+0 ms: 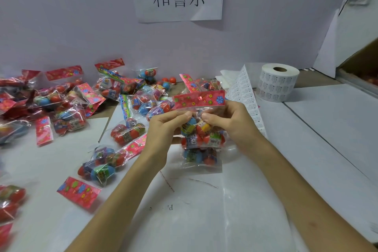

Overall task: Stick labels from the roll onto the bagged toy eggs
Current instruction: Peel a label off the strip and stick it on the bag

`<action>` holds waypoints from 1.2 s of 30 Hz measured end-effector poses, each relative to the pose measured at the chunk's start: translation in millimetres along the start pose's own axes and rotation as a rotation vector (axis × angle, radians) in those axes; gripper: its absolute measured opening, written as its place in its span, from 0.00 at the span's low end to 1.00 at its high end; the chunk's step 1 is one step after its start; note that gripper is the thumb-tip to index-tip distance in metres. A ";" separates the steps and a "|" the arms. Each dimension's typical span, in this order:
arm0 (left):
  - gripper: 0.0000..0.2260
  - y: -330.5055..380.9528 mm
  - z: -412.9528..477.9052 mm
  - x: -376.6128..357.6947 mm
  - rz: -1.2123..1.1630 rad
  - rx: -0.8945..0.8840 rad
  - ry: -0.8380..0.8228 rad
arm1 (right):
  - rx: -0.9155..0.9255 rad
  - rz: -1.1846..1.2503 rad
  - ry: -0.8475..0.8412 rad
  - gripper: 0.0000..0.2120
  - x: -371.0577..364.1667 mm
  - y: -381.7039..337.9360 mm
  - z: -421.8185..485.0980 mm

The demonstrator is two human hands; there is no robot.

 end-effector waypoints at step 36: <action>0.09 -6.7 18.6 34.5 0.101 -0.042 0.348 | -0.296 -0.332 0.441 0.08 90.4 15.9 24.1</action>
Point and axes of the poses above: each hand's wrist, its own z-axis towards the middle knuckle, its own x-axis out of the back of the hand, y = z × x, the point moved 2 cm from there along z, towards the middle knuckle, and after that the axes turned 9 degrees about y, right-handed, at the moved point
